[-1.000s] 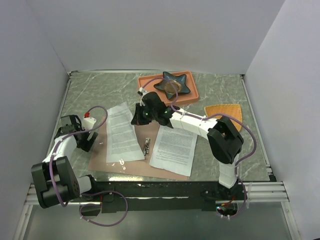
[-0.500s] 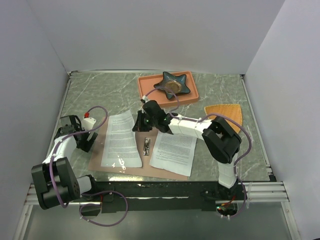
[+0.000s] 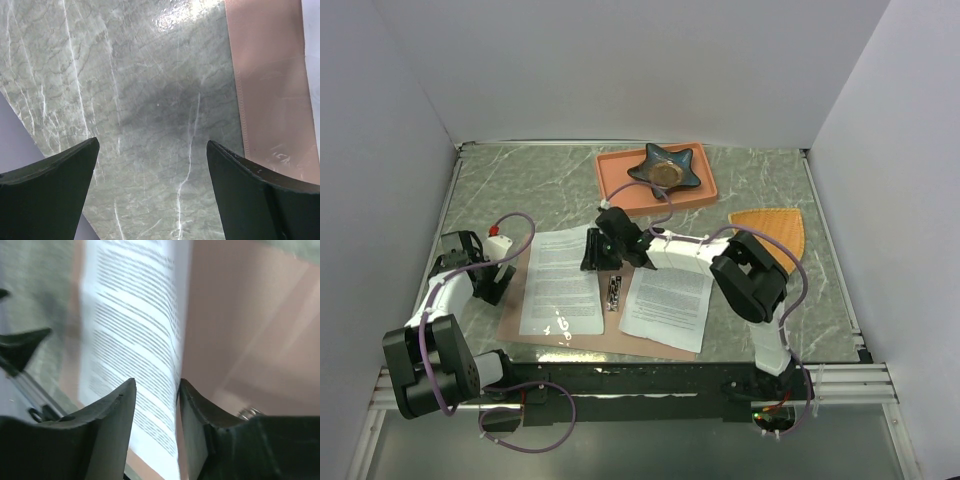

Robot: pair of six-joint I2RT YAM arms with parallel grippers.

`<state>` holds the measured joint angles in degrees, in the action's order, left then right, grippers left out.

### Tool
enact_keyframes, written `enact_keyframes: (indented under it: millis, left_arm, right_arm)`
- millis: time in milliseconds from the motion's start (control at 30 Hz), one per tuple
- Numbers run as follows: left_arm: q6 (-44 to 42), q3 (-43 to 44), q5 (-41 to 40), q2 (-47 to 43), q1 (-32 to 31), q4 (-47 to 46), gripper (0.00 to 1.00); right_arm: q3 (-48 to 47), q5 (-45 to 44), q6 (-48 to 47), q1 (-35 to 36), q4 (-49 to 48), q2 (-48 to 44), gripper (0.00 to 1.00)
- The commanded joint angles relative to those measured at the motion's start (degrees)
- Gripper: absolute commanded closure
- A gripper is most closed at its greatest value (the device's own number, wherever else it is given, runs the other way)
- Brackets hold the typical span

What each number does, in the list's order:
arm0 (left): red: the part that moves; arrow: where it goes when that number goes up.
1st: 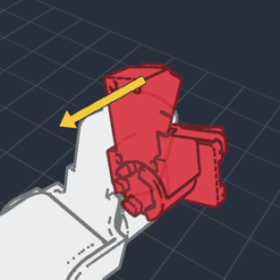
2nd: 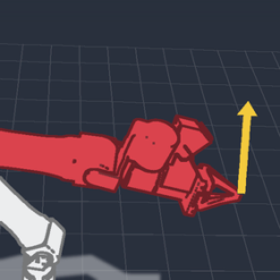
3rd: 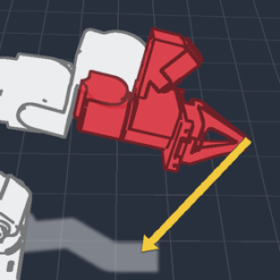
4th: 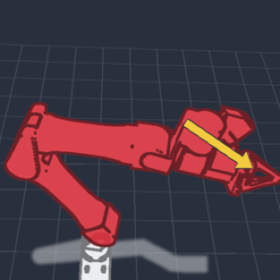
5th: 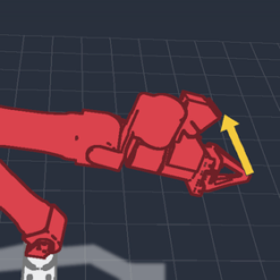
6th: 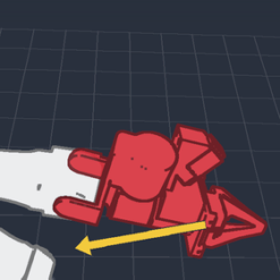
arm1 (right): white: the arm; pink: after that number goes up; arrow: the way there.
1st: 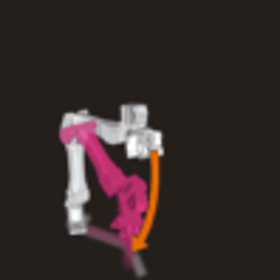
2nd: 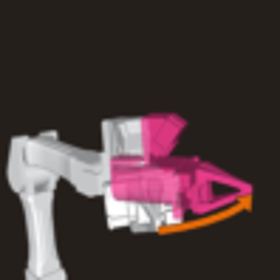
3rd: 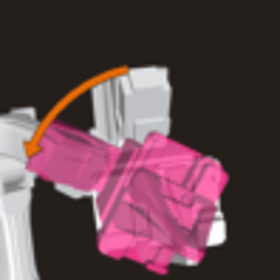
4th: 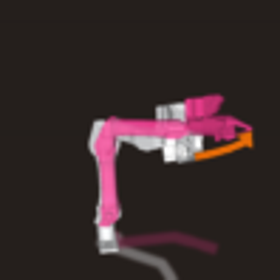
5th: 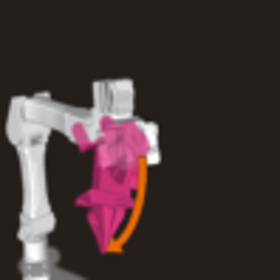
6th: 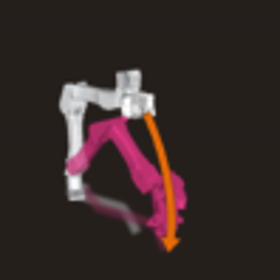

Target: Put the files into the folder

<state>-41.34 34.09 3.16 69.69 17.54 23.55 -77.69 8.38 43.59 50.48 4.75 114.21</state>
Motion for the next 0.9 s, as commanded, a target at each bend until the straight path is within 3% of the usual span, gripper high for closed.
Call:
enact_keyframes:
  millis: [0,133,200,233,267,300,367,700,867]
  left_arm:
    - [0.1,2.1,1.4,0.1,0.4,0.4,0.04]
    - [0.4,2.7,1.4,0.4,0.3,0.6,0.04]
    - [0.3,2.7,1.3,0.3,0.3,0.6,0.04]
    - [0.3,2.7,1.4,0.3,0.3,0.6,0.04]
    - [0.2,2.7,1.3,0.4,0.3,0.7,0.04]
    - [0.3,2.7,1.5,0.6,0.3,0.7,0.04]
    - [0.5,2.7,1.8,0.7,0.3,0.8,0.04]
    - [-2.5,1.9,1.9,2.8,0.3,2.0,0.04]
    - [-2.8,2.0,2.1,2.3,0.4,2.2,0.04]
  right_arm:
    - [-1.7,2.4,-3.6,-0.1,5.3,1.7,0.52]
    - [-0.5,5.9,-5.0,-1.1,4.3,2.0,0.55]
    - [0.6,6.3,-5.4,-1.1,3.5,1.2,0.63]
    - [0.8,6.4,-5.4,-1.2,3.2,0.9,0.68]
    - [0.9,6.6,-5.5,-1.2,2.9,0.2,0.82]
    - [1.0,6.6,-5.5,-1.3,2.5,0.0,0.9]
    - [1.0,6.6,-5.1,-1.3,1.1,-0.8,1.0]
    - [2.6,4.2,4.9,-0.7,-3.3,-3.3,1.0]
    - [3.5,-3.7,8.1,1.1,-0.4,-5.0,1.0]
